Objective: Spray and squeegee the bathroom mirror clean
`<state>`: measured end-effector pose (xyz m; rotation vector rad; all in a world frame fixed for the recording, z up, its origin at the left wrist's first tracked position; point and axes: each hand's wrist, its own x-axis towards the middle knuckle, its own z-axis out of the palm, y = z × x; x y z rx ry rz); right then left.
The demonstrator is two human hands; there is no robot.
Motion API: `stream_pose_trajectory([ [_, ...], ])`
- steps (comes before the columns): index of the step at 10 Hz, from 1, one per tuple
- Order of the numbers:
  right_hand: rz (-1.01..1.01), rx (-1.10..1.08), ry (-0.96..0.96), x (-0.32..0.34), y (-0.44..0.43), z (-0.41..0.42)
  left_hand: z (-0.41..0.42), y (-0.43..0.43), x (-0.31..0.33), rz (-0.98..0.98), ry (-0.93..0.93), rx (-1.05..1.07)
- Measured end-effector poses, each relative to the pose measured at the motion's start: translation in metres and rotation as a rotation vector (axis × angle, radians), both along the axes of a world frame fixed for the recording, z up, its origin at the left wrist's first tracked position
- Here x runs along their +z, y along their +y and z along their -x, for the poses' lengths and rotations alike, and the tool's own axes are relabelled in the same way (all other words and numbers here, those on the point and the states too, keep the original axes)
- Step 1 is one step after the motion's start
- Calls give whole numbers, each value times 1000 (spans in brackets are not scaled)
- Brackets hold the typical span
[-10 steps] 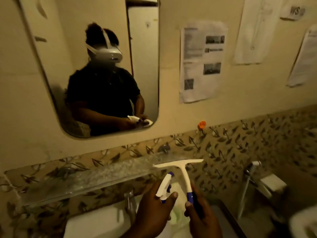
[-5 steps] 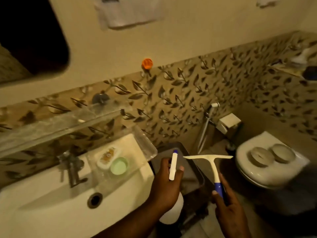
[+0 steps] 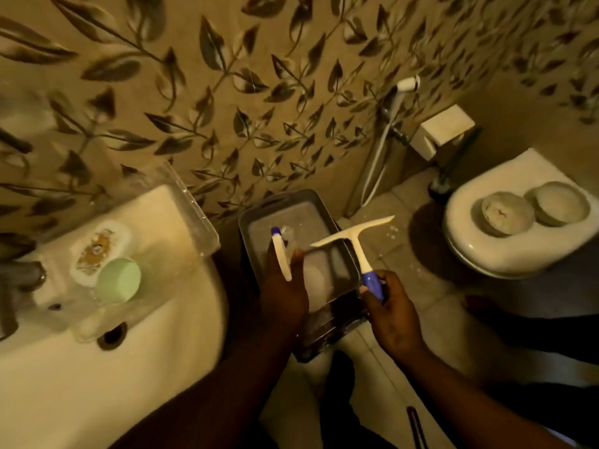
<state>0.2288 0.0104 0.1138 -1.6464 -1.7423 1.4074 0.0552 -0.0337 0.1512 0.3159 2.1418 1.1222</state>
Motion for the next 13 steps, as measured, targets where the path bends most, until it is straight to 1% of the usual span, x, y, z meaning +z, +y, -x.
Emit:
stream_pose_trajectory([
  [1,-19,91,-31,-32,24,23,22,28,-22,51,84,147],
  [2,-82,156,-98,-61,45,49,41,45,-52,99,177,176],
  [3,-73,200,-55,-82,57,79,52,54,-79,154,194,187],
  [4,-18,269,-24,-111,66,110,60,60,-101,150,147,282],
  [5,32,295,12,-137,76,130,67,60,-116,148,71,384],
  [6,98,316,14,-153,84,142,72,60,-132,133,76,411],
  [7,131,278,-3,-166,91,152,75,61,-143,112,104,381],
  [8,109,294,-40,-178,95,158,74,62,-148,106,129,340],
  [10,6,357,-297,-191,96,156,69,57,-154,62,183,219],
  [11,-29,421,-407,-188,92,147,69,54,-150,63,177,186],
  [12,-118,332,-382,-182,81,134,69,54,-140,98,197,146],
  [13,-172,233,-228,-167,61,110,62,52,-125,107,139,148],
])
